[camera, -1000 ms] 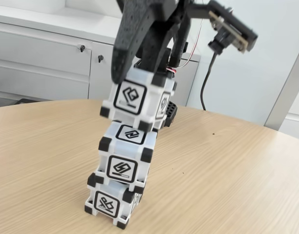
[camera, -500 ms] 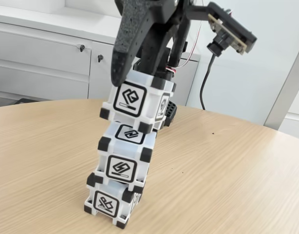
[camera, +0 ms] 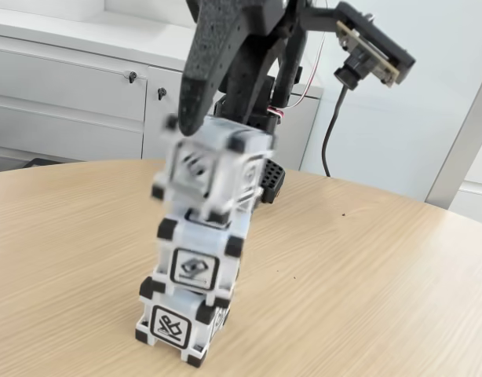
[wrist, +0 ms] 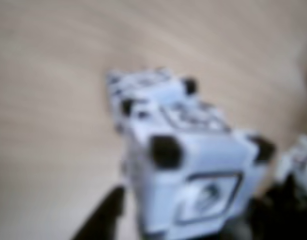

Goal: Stack cubes from left to right.

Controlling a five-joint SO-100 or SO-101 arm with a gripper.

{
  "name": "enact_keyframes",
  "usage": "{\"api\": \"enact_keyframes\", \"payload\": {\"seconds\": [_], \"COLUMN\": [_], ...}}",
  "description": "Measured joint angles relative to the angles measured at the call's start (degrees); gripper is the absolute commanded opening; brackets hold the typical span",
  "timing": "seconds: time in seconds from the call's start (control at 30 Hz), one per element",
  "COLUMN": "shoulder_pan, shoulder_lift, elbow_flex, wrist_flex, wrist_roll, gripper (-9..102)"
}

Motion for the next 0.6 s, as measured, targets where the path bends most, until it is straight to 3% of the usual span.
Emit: {"api": "enact_keyframes", "payload": {"seconds": [0.6], "shoulder_pan": [0.0], "shoulder_lift": [6.5], "elbow_flex": [0.0], "wrist_flex": [0.0], "wrist_roll": [2.7], "gripper": [33]}}
